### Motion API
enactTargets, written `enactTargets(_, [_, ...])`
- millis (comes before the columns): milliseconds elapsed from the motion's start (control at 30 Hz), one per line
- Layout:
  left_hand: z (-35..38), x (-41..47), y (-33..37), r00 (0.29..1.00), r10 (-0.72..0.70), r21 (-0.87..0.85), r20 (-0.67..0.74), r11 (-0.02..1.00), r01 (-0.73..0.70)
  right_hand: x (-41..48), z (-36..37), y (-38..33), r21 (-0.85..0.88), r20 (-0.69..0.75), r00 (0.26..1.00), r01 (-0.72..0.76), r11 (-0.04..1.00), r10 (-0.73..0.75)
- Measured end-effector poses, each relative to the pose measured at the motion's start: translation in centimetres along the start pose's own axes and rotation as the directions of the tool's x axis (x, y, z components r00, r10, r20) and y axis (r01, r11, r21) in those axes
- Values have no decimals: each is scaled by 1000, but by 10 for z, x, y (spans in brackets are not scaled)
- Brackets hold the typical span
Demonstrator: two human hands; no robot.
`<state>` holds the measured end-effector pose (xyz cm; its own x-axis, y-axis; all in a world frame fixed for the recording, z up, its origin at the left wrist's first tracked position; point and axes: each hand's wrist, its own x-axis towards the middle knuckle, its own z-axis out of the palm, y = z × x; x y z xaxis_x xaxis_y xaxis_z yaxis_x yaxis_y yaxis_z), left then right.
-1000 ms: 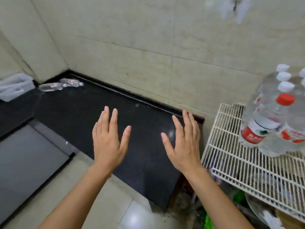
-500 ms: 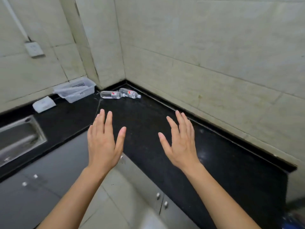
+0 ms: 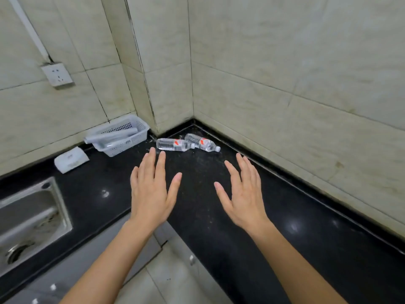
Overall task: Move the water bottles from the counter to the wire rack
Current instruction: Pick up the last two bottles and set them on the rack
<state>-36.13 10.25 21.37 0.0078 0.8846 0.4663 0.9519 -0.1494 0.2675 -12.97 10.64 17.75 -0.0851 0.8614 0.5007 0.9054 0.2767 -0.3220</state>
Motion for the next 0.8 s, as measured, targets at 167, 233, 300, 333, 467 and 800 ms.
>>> enactTargets(167, [45, 114, -39, 993, 45, 69, 113, 996, -53, 100, 56, 16, 25, 63, 987, -153, 988, 151])
enactTargets(233, [60, 149, -55, 986, 57, 96, 158, 993, -73, 130, 70, 22, 28, 101, 972, -217, 976, 213])
enactTargets(300, [75, 177, -68, 982, 51, 96, 183, 993, -70, 153, 82, 28, 12, 133, 955, -267, 964, 263])
enactTargets(333, [83, 189, -74, 980, 52, 97, 192, 993, -71, 164, 87, 32, -1, 159, 943, -296, 955, 292])
enactTargets(467, [129, 238, -97, 957, 90, 91, 274, 989, -119, 202, 121, 45, -35, 243, 886, -399, 916, 395])
enactTargets(800, [297, 348, -184, 772, 169, 17, 613, 974, -227, 292, 267, 72, -156, 440, 640, -636, 755, 630])
